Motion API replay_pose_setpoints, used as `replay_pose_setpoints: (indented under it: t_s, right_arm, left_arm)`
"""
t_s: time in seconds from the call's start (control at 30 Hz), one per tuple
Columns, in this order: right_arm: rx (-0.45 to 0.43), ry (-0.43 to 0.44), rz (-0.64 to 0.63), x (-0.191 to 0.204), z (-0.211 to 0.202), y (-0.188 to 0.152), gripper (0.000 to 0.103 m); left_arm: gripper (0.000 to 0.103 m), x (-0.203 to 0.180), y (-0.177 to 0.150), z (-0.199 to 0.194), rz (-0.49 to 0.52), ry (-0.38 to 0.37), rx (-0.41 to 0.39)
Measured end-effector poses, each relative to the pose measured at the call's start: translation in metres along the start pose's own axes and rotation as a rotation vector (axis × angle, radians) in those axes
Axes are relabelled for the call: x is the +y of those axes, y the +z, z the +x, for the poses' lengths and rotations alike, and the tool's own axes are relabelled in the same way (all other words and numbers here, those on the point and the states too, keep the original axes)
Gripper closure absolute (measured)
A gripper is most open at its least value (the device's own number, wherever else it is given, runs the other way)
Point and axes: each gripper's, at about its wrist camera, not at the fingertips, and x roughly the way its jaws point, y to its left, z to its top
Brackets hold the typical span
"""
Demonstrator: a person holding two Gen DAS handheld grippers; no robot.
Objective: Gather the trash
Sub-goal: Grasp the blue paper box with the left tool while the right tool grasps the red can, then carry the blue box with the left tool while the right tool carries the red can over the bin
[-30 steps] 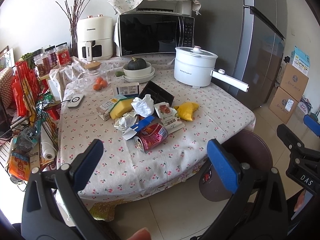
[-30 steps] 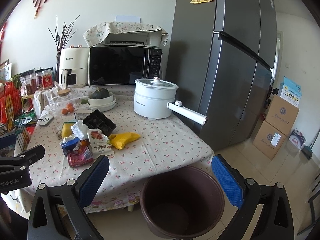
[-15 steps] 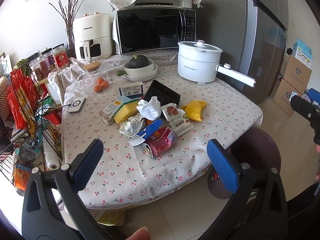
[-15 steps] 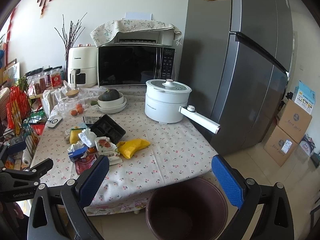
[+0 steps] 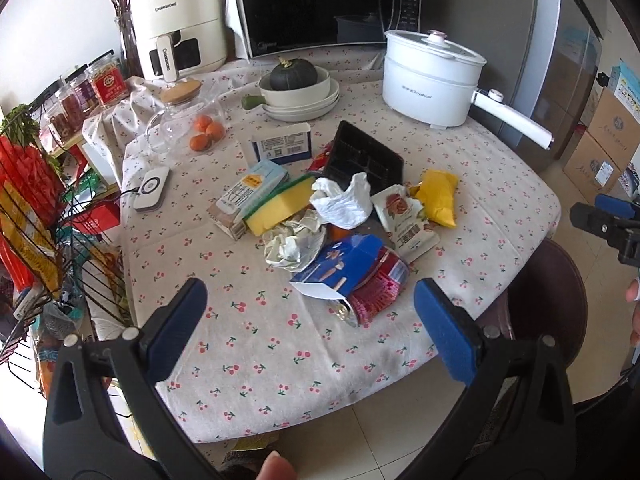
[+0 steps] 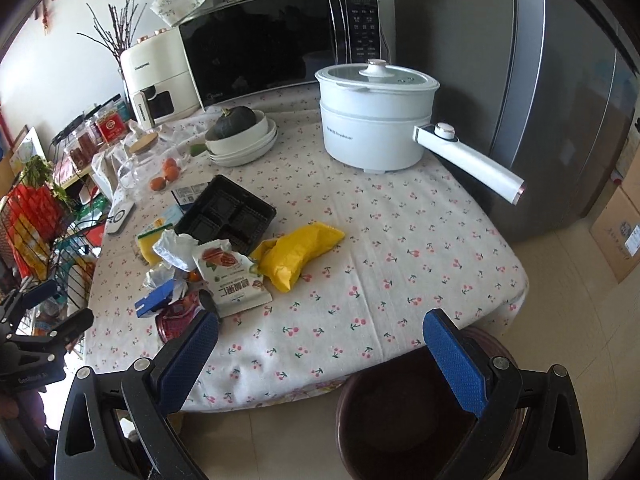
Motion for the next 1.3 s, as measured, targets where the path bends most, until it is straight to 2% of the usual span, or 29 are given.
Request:
replay_pose_setpoints:
  t_s: [0.07,0.13,0.17,0.4,0.57,0.63,0.67,0.7,0.83,0.97,1.1,1.3]
  right_arm:
    - [0.079,-0.008,0.011,-0.008,0.020,-0.001,0.000]
    - [0.115,0.020,0.046,-0.018,0.033,0.001,0.000]
    - [0.128,0.025,0.070,-0.022,0.038,0.003,0.000]
    - [0.164,0.018,0.131,-0.031,0.069,0.017,0.000]
    - [0.178,0.020,0.105,-0.019,0.080,0.021,0.000]
    - [0.181,0.018,0.088,-0.013,0.083,0.021,0.000]
    - [0.184,0.018,0.082,-0.010,0.083,0.020,0.000]
    - [0.187,0.018,0.077,-0.008,0.085,0.020,0.000]
    - [0.199,0.014,0.036,0.006,0.090,0.015,0.000]
    - [0.215,0.055,-0.037,0.031,0.097,0.010,0.000]
    - [0.222,0.107,-0.181,0.075,0.103,0.003,0.000]
    - [0.240,0.164,-0.339,0.134,0.118,-0.009,0.000]
  left_arm:
    - [0.005,0.018,0.005,0.022,-0.063,-0.060,0.069]
    - [0.007,0.029,0.009,0.042,-0.113,-0.140,0.129]
    - [0.007,0.030,0.012,0.050,-0.115,-0.156,0.144]
    - [0.013,0.000,0.018,0.091,-0.003,-0.194,0.229]
    - [0.021,-0.024,0.016,0.109,0.111,-0.126,0.244]
    - [0.041,-0.025,0.015,0.115,0.126,-0.106,0.259]
    - [0.047,-0.024,0.015,0.117,0.124,-0.105,0.264]
    - [0.061,-0.021,0.014,0.117,0.117,-0.109,0.264]
    - [0.085,-0.007,0.017,0.105,0.086,-0.133,0.220]
    - [0.087,0.010,0.015,0.086,0.042,-0.160,0.177]
    - [0.087,0.027,0.008,0.067,0.017,-0.168,0.143]
    - [0.087,0.055,-0.009,0.051,-0.032,-0.168,0.128]
